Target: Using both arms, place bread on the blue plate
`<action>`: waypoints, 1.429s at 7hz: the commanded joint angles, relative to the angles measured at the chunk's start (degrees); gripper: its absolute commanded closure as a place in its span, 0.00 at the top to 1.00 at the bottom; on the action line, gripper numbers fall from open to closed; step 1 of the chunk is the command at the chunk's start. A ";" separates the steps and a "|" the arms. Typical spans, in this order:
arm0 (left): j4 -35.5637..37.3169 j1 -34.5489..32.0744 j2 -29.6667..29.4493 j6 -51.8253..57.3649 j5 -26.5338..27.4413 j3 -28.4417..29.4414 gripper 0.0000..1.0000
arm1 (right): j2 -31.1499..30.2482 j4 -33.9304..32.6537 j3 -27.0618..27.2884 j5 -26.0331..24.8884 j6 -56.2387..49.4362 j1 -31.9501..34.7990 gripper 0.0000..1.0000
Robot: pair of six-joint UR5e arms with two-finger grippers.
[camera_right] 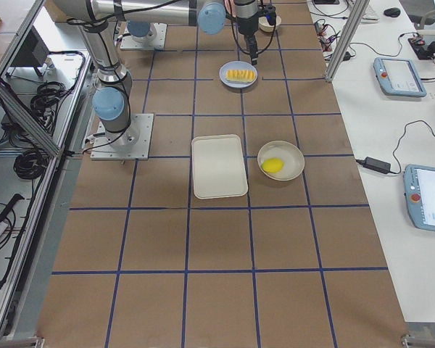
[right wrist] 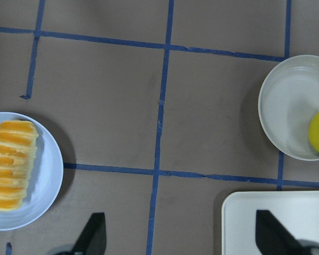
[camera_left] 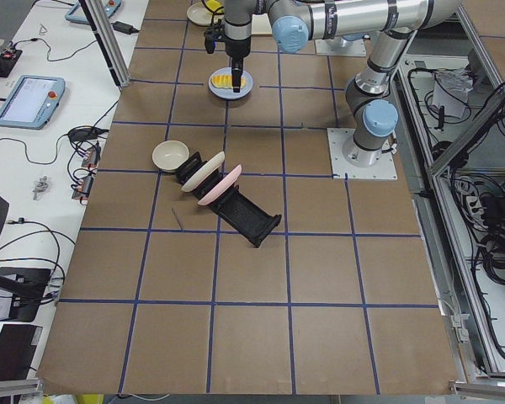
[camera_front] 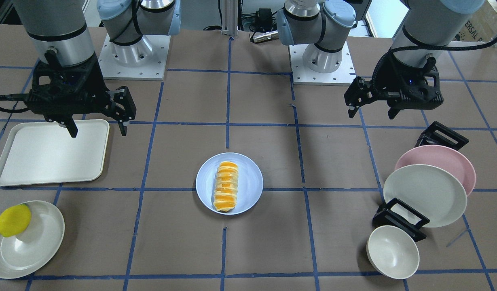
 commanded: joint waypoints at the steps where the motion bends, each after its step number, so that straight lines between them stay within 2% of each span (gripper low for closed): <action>1: -0.01 0.01 -0.01 0.07 0.00 -0.07 1.00 | -3.75 12.45 -0.40 0.40 -1.38 -1.44 1.00; 2: -0.01 0.01 -0.01 0.07 0.00 -0.07 1.00 | -4.21 16.02 -0.58 0.49 -1.03 -1.88 1.00; 4: -0.01 0.01 -0.01 0.07 0.00 -0.07 1.00 | -5.52 17.46 -0.58 0.58 0.11 -1.01 1.00; 7: 0.08 -0.08 0.08 -0.02 -2.54 -0.24 1.00 | -6.06 17.73 -0.14 0.49 0.29 -0.91 1.00; 10: 0.08 -0.08 0.17 0.16 -2.46 -0.94 1.00 | -5.97 17.73 -0.05 0.23 0.38 -0.91 1.00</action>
